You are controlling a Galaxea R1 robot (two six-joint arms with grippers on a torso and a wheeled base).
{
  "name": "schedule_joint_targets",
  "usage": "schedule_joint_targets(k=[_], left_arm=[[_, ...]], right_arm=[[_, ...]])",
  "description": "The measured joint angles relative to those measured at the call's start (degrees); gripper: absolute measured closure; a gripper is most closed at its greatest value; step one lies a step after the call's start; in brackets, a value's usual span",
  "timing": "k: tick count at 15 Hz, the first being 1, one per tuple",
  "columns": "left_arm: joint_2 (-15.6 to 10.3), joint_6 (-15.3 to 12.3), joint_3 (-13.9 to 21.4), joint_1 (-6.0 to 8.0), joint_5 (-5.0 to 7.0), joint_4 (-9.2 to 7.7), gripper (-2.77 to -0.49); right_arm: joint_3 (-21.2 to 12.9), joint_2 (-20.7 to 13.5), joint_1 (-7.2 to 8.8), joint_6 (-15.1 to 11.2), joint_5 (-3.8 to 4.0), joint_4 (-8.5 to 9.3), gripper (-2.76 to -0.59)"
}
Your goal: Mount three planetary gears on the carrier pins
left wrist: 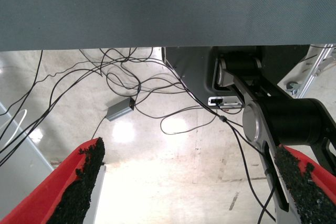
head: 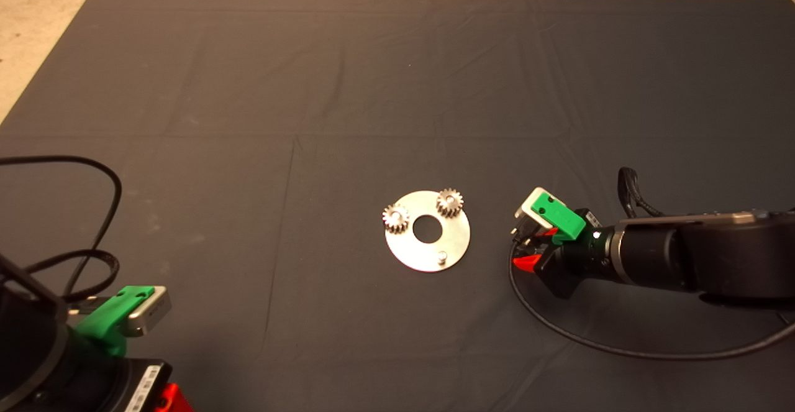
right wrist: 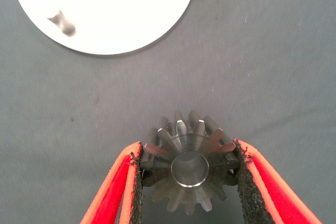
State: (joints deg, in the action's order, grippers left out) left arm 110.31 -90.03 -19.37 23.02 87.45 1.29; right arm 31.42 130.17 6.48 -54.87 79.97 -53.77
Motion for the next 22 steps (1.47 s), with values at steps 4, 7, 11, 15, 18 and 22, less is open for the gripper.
schedule_joint_targets(k=[4, 7, 11, 15, 18, 22], left_arm=[[0.0, 0.0, 0.0, -0.01, -0.04, 0.00, -2.33], [0.0, 0.0, 0.0, -0.01, -0.04, 0.00, -2.33], [0.0, 0.0, 0.0, -0.01, -0.04, 0.00, -2.33], [0.0, 0.1, 0.0, -0.01, -0.04, -0.02, -2.33], [0.0, 0.1, 0.0, -0.01, -0.04, -0.02, -2.33], [0.0, 0.1, 0.0, -0.01, -0.02, 0.00, -2.33]], right_arm=[[1.1, 2.6, 0.73, -0.1, 0.64, 3.60, -1.02], [2.2, 4.9, 2.38, -0.1, 0.59, 7.38, -1.02], [4.2, 7.5, 4.73, -0.1, 1.20, 12.54, -1.02], [4.5, 11.6, 5.67, -0.1, 5.95, 13.78, -1.02], [5.0, 12.1, 6.72, -0.1, 6.60, 13.79, -1.02], [7.8, 15.8, 6.77, -0.1, 7.90, 14.86, -1.02]])
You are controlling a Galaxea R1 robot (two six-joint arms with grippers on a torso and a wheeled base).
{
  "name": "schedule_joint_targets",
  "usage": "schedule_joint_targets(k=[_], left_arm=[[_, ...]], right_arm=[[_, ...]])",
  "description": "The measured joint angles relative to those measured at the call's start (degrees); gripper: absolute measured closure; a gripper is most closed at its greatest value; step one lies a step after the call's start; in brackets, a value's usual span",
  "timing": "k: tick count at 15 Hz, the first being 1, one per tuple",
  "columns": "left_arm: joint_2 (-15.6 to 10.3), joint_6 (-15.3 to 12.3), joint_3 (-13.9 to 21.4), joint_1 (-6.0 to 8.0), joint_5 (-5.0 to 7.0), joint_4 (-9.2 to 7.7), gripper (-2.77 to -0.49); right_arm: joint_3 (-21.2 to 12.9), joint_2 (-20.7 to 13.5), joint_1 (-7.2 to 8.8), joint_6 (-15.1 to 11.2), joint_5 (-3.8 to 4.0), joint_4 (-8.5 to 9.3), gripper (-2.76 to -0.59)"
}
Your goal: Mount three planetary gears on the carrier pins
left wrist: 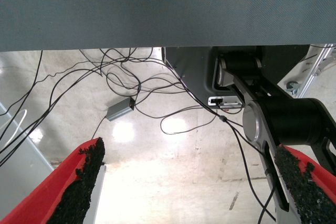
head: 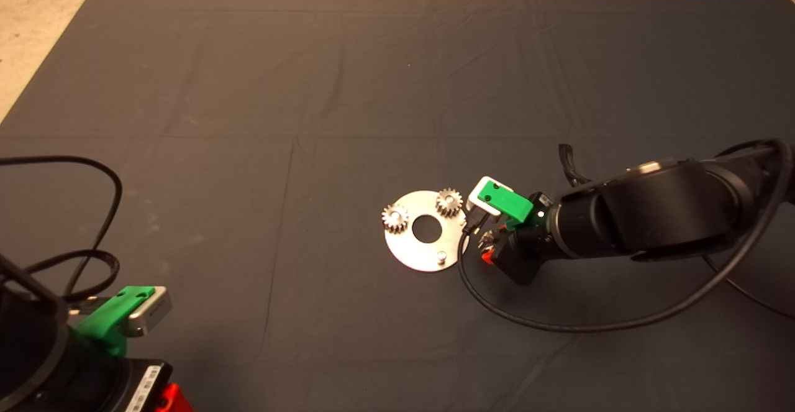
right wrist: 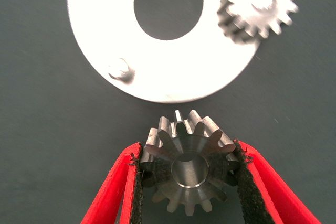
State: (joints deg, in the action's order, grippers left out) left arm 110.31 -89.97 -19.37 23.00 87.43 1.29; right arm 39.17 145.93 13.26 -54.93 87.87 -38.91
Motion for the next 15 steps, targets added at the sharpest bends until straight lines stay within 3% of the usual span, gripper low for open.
schedule_joint_targets(k=[15], left_arm=[[0.0, 0.0, 0.0, -0.32, -0.02, 0.00, -2.33]], right_arm=[[4.1, 7.1, 0.60, 0.0, 0.05, 1.02, -1.02]])
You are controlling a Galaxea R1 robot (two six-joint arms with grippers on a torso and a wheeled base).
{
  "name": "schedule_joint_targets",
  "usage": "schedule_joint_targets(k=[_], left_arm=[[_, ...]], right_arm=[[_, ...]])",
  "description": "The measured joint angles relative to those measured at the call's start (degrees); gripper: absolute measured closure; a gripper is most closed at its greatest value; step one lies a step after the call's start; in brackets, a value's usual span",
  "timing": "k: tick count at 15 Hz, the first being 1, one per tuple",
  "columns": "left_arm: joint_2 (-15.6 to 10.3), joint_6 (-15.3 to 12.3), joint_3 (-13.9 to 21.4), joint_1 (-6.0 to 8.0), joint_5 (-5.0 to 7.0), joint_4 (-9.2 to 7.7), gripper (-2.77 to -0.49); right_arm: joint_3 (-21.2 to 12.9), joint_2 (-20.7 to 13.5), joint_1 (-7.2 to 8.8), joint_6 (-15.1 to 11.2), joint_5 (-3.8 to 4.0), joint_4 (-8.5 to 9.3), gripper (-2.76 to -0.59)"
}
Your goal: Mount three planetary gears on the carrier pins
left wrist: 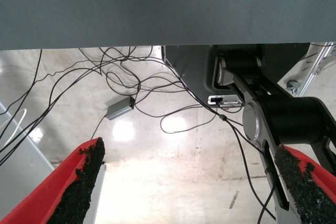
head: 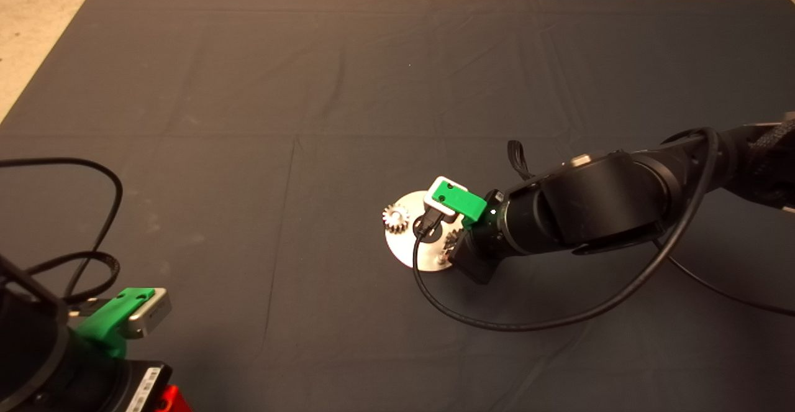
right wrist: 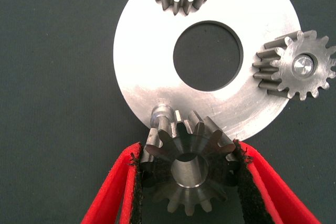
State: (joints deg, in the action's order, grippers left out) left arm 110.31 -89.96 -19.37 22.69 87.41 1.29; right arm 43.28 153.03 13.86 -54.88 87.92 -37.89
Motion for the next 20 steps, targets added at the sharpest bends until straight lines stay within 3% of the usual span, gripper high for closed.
schedule_joint_targets(k=[7, 16, 20], left_arm=[[0.0, 0.0, 0.0, 0.00, 0.00, 0.00, -2.33], [0.0, 0.0, 0.0, 0.00, 0.00, 0.00, -2.33], [0.0, 0.0, 0.0, -0.01, 0.00, 0.00, -2.33]], right_arm=[[1.8, 1.4, -0.09, 0.4, 0.01, 0.00, -1.02], [2.2, 1.5, -1.88, 0.5, 0.00, -0.03, -1.02], [2.3, 1.6, -1.94, 0.6, -0.02, -0.04, -1.02]])
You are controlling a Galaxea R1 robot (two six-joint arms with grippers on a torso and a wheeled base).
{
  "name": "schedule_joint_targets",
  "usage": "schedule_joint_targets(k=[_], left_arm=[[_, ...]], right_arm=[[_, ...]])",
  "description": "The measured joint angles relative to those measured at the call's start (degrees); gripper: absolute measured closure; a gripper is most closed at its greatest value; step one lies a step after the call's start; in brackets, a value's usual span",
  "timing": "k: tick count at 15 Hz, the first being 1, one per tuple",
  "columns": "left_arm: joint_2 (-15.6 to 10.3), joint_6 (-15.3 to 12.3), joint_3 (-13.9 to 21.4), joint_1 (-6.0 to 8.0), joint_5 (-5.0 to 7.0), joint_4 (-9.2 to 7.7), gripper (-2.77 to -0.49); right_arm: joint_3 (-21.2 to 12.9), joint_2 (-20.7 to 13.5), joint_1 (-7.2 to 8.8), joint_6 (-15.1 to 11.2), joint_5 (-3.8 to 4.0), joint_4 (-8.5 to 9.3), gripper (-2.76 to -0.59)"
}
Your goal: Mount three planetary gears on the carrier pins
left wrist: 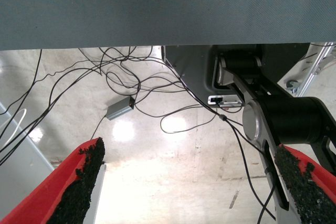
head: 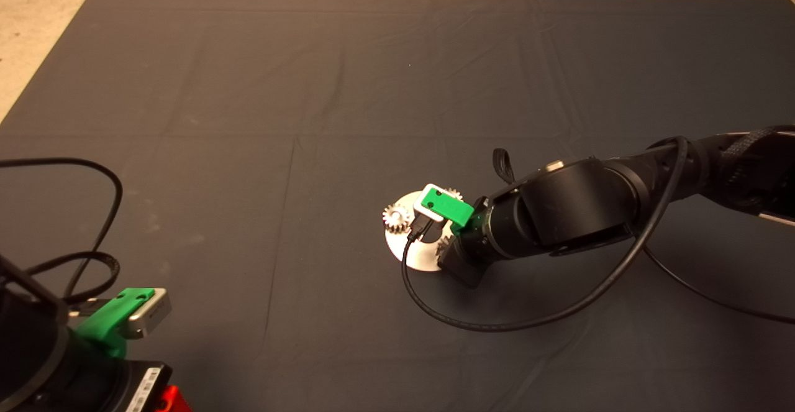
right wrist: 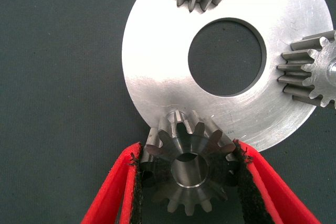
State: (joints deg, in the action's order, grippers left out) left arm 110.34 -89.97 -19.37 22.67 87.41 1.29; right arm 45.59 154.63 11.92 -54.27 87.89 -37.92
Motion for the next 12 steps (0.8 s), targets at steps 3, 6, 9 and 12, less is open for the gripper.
schedule_joint_targets(k=[3, 6, 9, 12], left_arm=[[0.0, 0.0, 0.0, -0.16, 0.00, 0.00, -2.33], [0.0, 0.0, 0.0, -0.16, 0.01, -0.02, -2.33], [0.0, 0.0, 0.0, -0.16, 0.00, -0.02, -2.33], [0.0, 0.0, 0.0, -0.16, 0.00, -0.02, -2.33]], right_arm=[[0.0, 0.0, -0.05, 0.1, 0.04, -0.08, -1.02], [0.1, 0.5, -0.73, 0.2, 0.13, -0.46, -1.02], [1.2, 1.4, -0.96, 0.5, 0.02, -0.74, -1.02], [1.7, 1.8, -0.95, 0.9, 0.26, -0.80, -1.02]])
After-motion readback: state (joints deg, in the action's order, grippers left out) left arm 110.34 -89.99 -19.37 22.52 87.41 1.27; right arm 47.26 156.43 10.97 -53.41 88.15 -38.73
